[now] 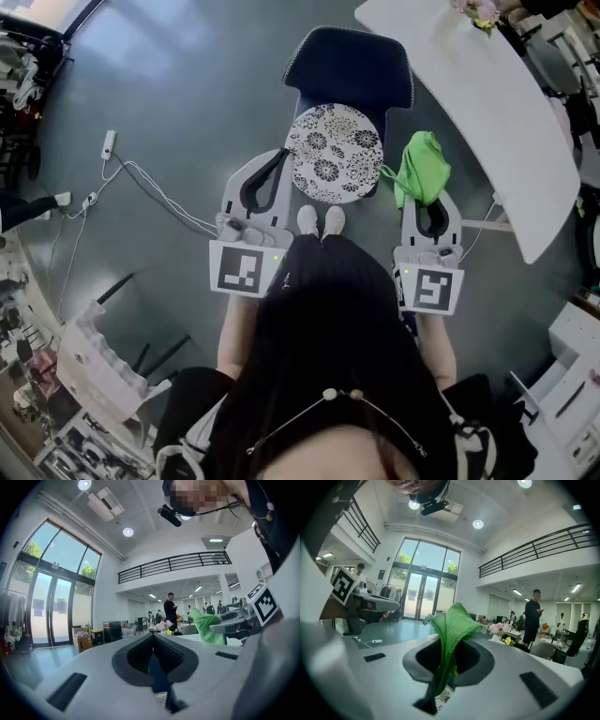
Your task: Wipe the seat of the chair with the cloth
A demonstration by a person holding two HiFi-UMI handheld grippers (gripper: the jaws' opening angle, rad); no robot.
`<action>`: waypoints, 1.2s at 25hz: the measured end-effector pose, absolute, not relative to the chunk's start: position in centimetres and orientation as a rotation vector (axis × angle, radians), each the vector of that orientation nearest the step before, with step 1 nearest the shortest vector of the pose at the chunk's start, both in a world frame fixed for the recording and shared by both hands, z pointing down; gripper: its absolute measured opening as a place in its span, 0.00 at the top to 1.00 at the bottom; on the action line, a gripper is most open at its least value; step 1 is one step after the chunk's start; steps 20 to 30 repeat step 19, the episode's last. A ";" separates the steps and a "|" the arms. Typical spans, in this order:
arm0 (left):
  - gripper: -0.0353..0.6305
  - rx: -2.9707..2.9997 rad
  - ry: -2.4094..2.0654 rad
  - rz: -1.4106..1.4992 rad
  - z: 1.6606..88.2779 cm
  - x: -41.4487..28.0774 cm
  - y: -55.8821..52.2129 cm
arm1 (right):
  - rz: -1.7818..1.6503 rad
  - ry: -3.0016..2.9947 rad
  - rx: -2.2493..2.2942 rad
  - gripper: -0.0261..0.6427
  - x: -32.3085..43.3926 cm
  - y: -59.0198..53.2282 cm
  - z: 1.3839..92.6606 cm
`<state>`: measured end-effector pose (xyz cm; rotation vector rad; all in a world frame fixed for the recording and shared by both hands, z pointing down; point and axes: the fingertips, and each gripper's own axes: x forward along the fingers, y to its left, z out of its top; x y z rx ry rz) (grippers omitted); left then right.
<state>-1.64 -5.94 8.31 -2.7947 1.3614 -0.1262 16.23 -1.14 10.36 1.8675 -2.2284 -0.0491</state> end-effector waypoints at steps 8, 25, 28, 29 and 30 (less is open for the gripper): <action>0.94 -2.814 1.277 -0.020 5.1 0.2 -6.1 | -0.134 -2.274 1.921 0.89 15.8 -2.8 7.7; 0.94 -2.790 1.229 0.012 3.5 0.0 -7.3 | -0.195 -2.279 1.933 0.89 15.0 -4.4 6.1; 0.94 -2.790 1.229 0.012 3.5 0.0 -7.3 | -0.195 -2.279 1.933 0.89 15.0 -4.4 6.1; 0.94 -2.790 1.229 0.012 3.5 0.0 -7.3 | -0.195 -2.279 1.933 0.89 15.0 -4.4 6.1; 0.94 -2.790 1.229 0.012 3.5 0.0 -7.3 | -0.195 -2.279 1.933 0.89 15.0 -4.4 6.1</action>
